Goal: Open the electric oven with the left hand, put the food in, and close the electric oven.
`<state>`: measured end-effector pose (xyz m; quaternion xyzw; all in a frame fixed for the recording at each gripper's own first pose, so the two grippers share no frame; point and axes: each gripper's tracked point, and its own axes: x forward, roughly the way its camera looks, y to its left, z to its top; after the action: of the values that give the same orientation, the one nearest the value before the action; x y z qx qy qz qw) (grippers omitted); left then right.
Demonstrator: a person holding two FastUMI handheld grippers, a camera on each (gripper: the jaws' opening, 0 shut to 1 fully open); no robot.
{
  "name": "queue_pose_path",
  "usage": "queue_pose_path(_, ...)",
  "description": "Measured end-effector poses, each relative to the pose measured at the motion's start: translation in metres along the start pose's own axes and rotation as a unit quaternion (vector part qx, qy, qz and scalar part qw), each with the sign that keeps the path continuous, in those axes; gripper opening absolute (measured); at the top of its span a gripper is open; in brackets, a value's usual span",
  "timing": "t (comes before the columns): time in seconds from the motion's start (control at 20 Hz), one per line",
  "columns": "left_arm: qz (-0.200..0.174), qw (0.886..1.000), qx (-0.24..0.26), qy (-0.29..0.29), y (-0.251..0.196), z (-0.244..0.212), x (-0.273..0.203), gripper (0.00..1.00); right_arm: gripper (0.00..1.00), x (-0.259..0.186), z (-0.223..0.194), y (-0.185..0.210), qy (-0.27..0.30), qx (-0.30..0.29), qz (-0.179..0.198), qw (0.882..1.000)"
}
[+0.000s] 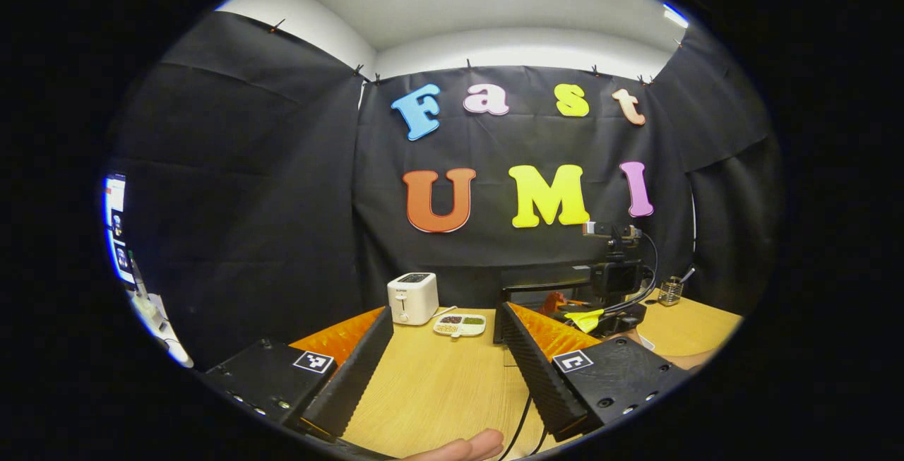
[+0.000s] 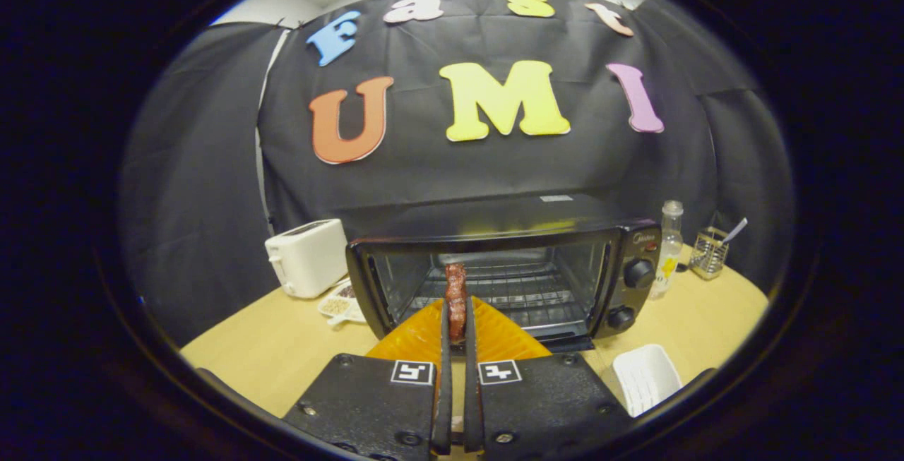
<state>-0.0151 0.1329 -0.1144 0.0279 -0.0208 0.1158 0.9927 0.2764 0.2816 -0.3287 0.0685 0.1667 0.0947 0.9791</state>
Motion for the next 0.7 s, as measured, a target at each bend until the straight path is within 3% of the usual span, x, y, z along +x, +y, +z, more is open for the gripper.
queue_pose_path(0.15, -0.004, 1.0, 0.004, 0.008, -0.001, -0.009, 0.013, 0.96, 0.1, 0.025, -0.002, -0.004, 0.003, 0.086, 0.005, 0.996)
queue_pose_path(0.35, -0.019, 0.999, -0.011, 0.025, -0.003, -0.019, 0.02, 0.96, 0.1, 0.058, 0.004, -0.014, 0.002, 0.226, 0.019, 0.974)
queue_pose_path(0.55, -0.011, 0.999, -0.015, 0.031, 0.008, -0.025, 0.022, 0.97, 0.07, 0.092, -0.004, -0.037, 0.017, 0.286, -0.007, 0.958)
queue_pose_path(0.7, -0.009, 0.999, -0.016, 0.036, 0.01, -0.031, 0.02, 0.96, 0.1, 0.109, -0.017, -0.048, 0.03, 0.305, -0.021, 0.952)
